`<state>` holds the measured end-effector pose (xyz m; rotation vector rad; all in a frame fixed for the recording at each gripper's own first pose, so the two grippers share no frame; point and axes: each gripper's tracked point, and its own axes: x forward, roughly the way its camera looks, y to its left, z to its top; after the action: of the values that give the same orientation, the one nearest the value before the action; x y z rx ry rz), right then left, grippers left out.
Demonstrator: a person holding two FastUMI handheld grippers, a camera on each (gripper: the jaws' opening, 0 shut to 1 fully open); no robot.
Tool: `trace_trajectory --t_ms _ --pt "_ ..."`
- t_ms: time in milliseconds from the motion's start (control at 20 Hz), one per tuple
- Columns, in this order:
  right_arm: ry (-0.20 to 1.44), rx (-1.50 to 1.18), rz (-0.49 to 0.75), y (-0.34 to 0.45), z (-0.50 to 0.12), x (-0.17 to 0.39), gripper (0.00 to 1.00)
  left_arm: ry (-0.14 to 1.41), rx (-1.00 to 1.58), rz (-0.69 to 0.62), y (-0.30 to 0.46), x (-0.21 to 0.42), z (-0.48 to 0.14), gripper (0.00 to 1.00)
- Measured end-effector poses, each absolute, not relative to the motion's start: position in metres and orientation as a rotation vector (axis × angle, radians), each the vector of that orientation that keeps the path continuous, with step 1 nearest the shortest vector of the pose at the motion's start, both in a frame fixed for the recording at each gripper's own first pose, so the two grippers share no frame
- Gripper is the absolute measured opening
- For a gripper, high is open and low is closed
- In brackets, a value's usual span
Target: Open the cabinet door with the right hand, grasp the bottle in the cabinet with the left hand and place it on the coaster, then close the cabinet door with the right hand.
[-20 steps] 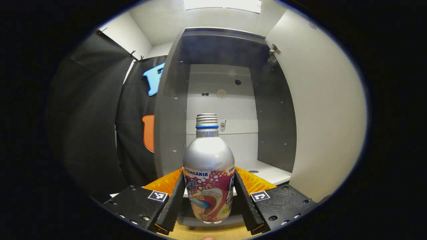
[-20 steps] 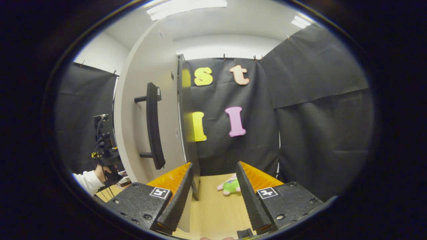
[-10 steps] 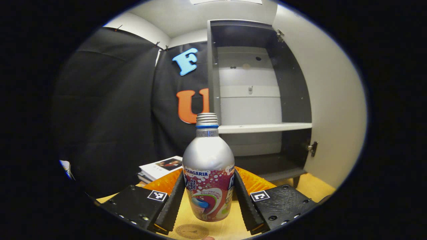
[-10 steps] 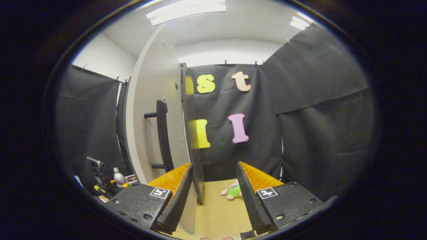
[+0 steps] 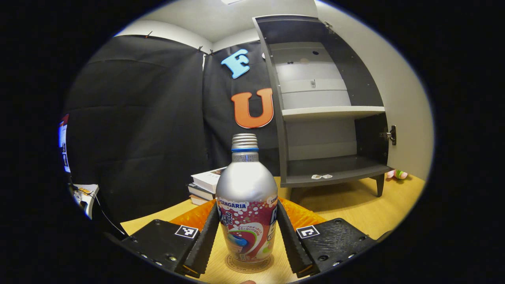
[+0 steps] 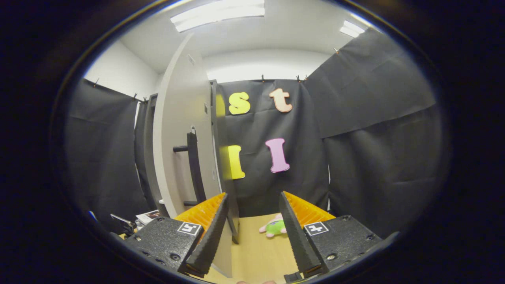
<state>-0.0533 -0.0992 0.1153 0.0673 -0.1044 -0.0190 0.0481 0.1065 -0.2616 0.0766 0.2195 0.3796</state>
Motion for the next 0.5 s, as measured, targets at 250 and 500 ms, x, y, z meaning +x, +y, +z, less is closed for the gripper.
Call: trace_trajectory --t_ms 250,500 --pt "-0.095 0.047 -0.021 -0.092 0.121 -0.062 0.80 0.235 0.015 0.409 0.118 0.042 -0.289 0.75" --pt "-0.093 0.053 -0.033 -0.090 0.122 -0.064 0.81 0.233 -0.004 0.382 0.113 0.045 -0.302 0.75"
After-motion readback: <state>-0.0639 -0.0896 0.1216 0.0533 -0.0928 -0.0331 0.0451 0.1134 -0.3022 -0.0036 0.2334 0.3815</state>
